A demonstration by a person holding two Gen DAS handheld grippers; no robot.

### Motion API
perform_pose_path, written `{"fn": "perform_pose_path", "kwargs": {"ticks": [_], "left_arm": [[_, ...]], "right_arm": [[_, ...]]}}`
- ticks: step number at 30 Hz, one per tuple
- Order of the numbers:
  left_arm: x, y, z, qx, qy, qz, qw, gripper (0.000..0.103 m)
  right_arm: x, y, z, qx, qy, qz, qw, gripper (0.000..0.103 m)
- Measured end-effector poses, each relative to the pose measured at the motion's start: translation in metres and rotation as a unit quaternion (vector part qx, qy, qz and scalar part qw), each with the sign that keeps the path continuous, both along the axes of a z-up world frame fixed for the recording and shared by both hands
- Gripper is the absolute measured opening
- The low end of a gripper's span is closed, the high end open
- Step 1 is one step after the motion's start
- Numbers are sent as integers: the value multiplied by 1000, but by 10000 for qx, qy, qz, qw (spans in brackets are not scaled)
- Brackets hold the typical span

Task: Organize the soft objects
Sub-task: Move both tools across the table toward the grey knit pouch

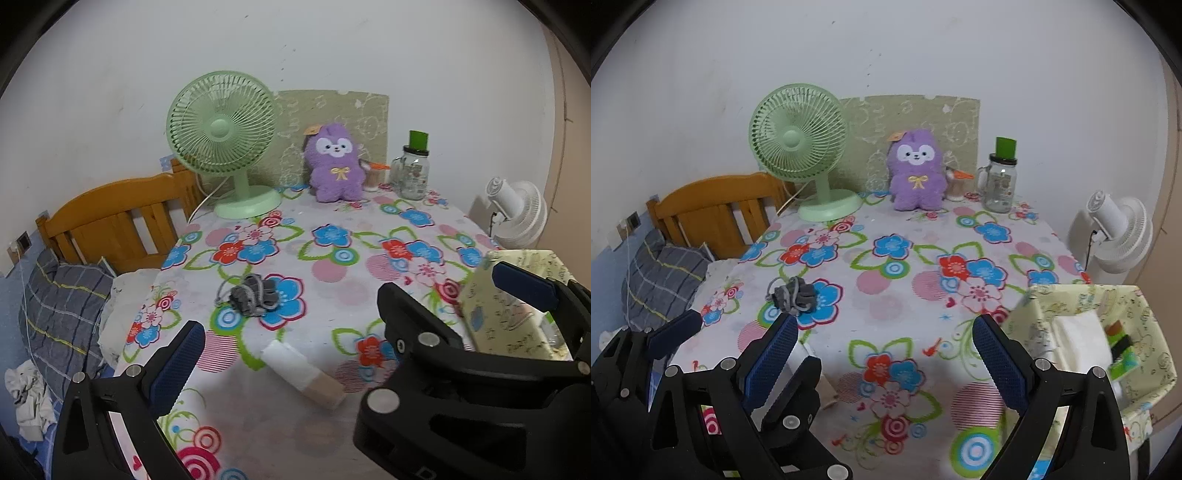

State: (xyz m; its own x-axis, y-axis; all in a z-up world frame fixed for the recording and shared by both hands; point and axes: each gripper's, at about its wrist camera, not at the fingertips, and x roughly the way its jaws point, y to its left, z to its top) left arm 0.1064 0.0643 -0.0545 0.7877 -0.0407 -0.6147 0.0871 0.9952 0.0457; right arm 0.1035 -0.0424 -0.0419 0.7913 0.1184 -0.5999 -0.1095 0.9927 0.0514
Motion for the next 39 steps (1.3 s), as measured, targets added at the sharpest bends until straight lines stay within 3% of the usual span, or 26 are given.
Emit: {"fn": "perform_pose_path", "kwargs": {"ticks": [21,28,39], "left_arm": [[56,47,-27,35,443,-47,9990,102],[87,50,-34,281,538,-81,9981,102],[131,52,-44,168,721,-329,9967,101]], "right_arm": [[58,50,-30,-82,388,90,9992,97],[85,54,-38,-18,460,-43,9989,97],[128,57,-46,-110,566,-194,9981,97]]}}
